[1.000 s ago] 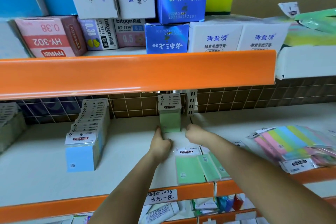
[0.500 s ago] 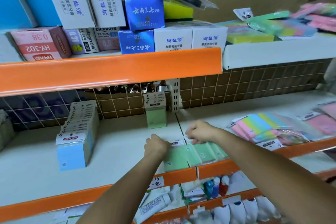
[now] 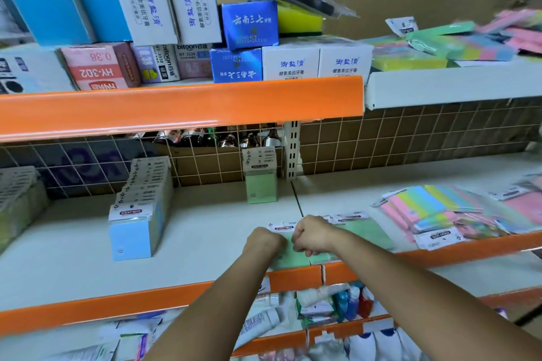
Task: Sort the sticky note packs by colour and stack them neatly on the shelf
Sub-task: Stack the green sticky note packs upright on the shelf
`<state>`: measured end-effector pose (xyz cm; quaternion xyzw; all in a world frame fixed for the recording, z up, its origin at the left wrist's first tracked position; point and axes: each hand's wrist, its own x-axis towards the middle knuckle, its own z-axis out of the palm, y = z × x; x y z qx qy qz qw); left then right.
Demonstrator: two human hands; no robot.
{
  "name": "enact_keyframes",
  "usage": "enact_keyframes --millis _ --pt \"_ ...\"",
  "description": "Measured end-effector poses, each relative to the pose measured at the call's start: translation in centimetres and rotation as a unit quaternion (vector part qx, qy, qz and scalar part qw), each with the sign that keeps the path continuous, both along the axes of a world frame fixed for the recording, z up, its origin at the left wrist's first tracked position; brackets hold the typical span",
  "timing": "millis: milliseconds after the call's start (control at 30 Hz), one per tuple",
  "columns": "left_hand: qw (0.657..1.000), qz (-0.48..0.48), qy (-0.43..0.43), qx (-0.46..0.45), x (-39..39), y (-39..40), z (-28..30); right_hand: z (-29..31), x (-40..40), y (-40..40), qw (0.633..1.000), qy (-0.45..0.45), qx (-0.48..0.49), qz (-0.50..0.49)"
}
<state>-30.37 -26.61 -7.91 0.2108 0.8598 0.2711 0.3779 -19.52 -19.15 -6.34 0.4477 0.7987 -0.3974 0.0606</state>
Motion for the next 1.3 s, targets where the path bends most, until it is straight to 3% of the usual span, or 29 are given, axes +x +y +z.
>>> enact_keyframes --millis 267,433,667,733,867,1067,1300 --pt "0.988 0.057 -0.132 0.057 -0.5 -0.6 0.1 0.1 -0.7 0.2 1.0 -0.011 0.022 -0.002" --pt "0.983 0.031 -0.131 0.128 -2.3 -1.7 1.3 0.6 -1.0 0.5 0.996 0.005 0.079 -0.033" --pt "0.947 0.089 -0.169 0.258 -4.9 -1.5 2.3 0.6 -2.5 0.5 0.997 0.046 0.033 -0.047" --pt "0.944 0.122 -0.152 0.267 -5.2 -0.7 1.7 0.3 -3.5 0.6 0.997 0.047 0.038 -0.053" --pt "0.971 0.139 -0.014 0.195 -5.6 0.9 0.1 -0.6 -5.4 0.7 0.995 0.057 0.025 -0.082" --pt "0.987 0.046 0.014 0.155 -6.5 3.0 -1.3 0.4 -7.4 1.0 0.988 0.116 0.022 -0.104" --pt "0.989 -0.014 0.038 0.144 -7.1 4.2 -1.3 1.2 -8.7 1.8 0.986 0.125 0.028 -0.108"
